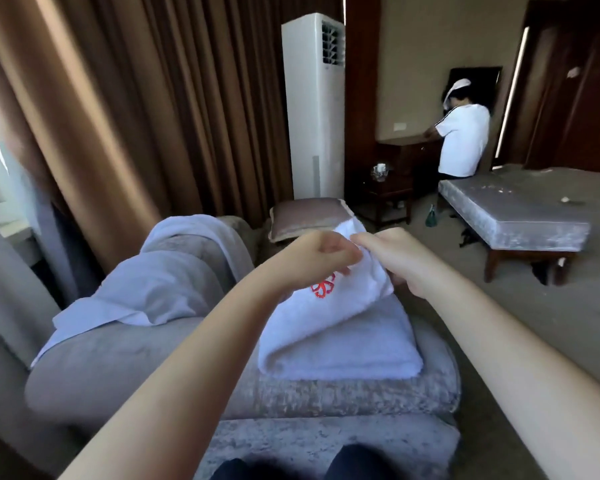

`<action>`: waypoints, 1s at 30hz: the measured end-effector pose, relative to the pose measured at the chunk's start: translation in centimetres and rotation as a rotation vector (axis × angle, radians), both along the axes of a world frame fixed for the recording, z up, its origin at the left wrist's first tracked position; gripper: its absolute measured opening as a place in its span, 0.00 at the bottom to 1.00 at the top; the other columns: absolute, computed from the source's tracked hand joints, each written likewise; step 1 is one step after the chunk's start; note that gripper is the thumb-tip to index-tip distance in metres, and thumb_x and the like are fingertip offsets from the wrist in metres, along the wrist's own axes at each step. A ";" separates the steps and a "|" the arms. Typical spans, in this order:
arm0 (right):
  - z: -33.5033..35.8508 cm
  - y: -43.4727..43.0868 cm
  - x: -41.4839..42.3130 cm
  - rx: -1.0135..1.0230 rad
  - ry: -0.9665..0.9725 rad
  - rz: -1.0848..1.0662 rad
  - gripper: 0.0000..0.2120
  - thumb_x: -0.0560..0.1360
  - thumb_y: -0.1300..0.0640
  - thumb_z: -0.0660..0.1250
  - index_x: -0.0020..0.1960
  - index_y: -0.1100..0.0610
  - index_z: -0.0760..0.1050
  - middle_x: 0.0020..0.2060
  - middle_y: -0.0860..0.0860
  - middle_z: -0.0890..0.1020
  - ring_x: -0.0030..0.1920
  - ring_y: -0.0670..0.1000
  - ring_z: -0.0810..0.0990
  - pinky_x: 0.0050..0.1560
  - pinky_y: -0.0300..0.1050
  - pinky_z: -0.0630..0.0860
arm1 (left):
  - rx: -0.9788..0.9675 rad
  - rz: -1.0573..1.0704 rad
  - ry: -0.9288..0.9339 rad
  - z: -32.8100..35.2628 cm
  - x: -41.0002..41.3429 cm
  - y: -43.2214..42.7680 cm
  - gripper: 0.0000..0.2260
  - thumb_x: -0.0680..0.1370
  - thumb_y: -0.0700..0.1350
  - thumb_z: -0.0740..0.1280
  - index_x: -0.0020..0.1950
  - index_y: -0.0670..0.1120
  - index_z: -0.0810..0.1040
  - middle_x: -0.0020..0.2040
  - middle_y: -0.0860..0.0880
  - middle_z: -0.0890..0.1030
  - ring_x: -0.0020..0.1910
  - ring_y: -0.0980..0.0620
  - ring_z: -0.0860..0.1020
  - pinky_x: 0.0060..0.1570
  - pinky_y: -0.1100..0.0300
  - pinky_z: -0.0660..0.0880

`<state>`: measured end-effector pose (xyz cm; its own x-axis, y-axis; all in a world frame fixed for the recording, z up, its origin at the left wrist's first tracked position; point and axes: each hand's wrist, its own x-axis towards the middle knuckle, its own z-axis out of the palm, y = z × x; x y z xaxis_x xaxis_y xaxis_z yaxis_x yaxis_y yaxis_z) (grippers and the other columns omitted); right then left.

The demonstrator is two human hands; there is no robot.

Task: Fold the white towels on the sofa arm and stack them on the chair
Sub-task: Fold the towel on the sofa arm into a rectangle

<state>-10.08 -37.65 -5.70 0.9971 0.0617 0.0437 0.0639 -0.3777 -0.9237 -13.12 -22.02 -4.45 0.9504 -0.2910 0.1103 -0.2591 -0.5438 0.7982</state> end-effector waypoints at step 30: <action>-15.2 -3.4 2.1 -0.727 -0.213 0.044 0.27 0.82 0.42 0.47 0.79 0.50 0.51 0.78 0.44 0.50 0.77 0.43 0.45 0.74 0.43 0.47 | 0.790 0.225 -0.506 -16.8 2.6 3.4 0.32 0.81 0.66 0.44 0.72 0.48 0.71 0.71 0.43 0.73 0.71 0.40 0.70 0.67 0.38 0.67</action>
<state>-7.96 -41.07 -20.93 0.9676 0.1883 0.1683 0.2423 -0.8798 -0.4090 -10.54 -18.63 -21.21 0.8869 -0.2734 0.3725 -0.2956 -0.9553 0.0028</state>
